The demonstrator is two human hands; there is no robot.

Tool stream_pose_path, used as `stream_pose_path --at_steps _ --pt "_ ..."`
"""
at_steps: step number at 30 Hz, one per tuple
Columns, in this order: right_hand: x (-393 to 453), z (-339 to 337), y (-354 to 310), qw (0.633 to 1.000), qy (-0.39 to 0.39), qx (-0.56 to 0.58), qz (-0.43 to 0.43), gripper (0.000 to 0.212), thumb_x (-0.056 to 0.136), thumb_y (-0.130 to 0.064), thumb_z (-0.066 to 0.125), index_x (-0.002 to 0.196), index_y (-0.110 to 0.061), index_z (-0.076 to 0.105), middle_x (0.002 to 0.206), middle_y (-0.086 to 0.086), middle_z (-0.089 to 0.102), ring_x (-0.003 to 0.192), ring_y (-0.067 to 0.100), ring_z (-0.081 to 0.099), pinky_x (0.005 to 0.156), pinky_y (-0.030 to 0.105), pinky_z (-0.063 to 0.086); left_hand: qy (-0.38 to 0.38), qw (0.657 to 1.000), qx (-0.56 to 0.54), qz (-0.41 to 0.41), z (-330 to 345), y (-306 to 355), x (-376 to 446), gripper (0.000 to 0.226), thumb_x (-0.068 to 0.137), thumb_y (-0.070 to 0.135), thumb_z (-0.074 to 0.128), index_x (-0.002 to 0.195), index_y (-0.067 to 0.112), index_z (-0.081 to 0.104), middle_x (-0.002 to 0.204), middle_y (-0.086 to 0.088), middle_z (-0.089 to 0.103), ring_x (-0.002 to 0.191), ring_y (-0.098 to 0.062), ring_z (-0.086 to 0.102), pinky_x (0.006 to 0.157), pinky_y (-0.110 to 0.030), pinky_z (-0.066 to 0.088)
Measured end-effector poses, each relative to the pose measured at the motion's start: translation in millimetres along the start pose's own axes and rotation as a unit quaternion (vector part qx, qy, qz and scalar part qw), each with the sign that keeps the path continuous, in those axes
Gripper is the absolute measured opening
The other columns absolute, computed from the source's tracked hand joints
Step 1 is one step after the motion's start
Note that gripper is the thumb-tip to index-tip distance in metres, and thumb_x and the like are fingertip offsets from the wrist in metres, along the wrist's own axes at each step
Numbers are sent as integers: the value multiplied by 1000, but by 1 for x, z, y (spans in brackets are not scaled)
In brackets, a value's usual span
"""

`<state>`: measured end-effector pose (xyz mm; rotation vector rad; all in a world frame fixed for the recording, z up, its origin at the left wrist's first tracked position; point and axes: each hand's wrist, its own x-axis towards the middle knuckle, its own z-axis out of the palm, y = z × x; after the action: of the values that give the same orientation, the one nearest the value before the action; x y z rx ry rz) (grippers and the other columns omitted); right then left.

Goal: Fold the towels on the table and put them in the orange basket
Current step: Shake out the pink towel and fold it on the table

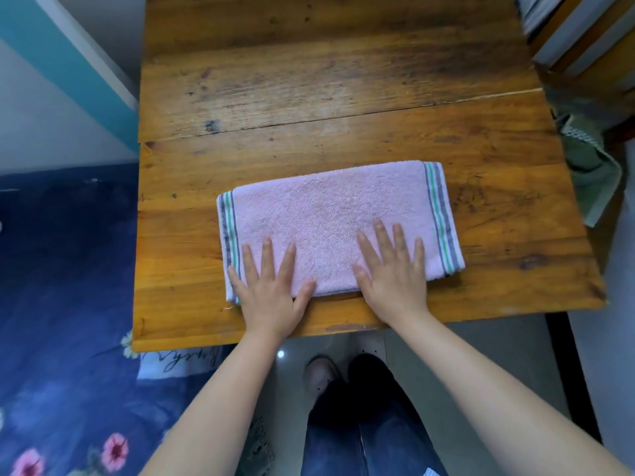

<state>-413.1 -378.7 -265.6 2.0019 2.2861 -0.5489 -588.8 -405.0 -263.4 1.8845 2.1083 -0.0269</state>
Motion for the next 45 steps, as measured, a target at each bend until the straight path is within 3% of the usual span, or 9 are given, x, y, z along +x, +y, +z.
stream_pose_path --at_steps 3,9,11,14,16,23,31,38,45 --pt "-6 2 15 1000 15 4 21 55 93 -43 40 143 -31 21 155 1 8 144 27 1 112 44 -9 -12 1000 0 -13 1 -6 -1 80 75 71 17 138 27 39 151 -13 25 138 -48 12 105 -68 6" --pt "-24 -3 44 994 36 9 103 53 95 -41 36 144 -25 22 155 5 12 144 27 6 114 45 1 -33 997 24 -65 7 -19 -5 116 47 81 -34 144 39 13 157 -1 1 142 -37 -6 109 -62 2" --pt "-29 -4 51 992 19 6 126 56 95 -40 35 145 -24 16 156 5 6 144 26 1 115 44 2 -48 996 32 -71 5 -24 -7 106 54 81 -29 145 40 8 157 1 -3 143 -34 -8 109 -62 5" --pt "-32 -10 52 988 6 21 153 58 96 -41 31 146 -22 9 157 3 0 144 25 -2 115 43 2 -76 995 37 -59 3 -26 -4 74 80 74 14 145 39 4 157 2 -8 143 -33 -12 109 -62 3" --pt "-32 -17 45 981 1 46 187 57 96 -37 31 146 -18 11 157 4 -1 144 24 -1 115 44 5 -91 993 46 -59 -3 -23 -2 73 83 70 23 145 38 3 157 1 -10 142 -32 -14 110 -61 -1" --pt "-28 -37 35 955 56 60 284 36 93 -21 41 126 -8 40 131 15 45 119 32 40 92 41 30 -81 995 62 -19 -20 -12 2 66 89 61 28 146 35 8 157 -4 -5 143 -30 -12 113 -54 0" --pt "-12 -50 33 922 41 196 331 41 87 -11 54 123 -2 37 125 24 46 115 41 45 98 44 34 -112 992 64 13 -28 -9 2 59 91 53 35 144 34 14 156 -2 6 141 -32 7 111 -48 21" --pt "-2 -62 42 914 -1 191 357 20 87 -14 52 102 -4 59 113 16 59 105 33 52 94 37 36 -143 983 100 53 -39 -1 9 60 87 60 37 139 33 23 136 -7 34 116 -34 46 87 -36 45" --pt "35 -93 73 943 35 147 295 23 88 -9 46 103 -2 62 116 20 50 95 37 53 74 33 40 -189 957 168 142 -59 48 44 33 97 32 30 118 14 46 116 -10 57 105 -31 56 70 -33 39"
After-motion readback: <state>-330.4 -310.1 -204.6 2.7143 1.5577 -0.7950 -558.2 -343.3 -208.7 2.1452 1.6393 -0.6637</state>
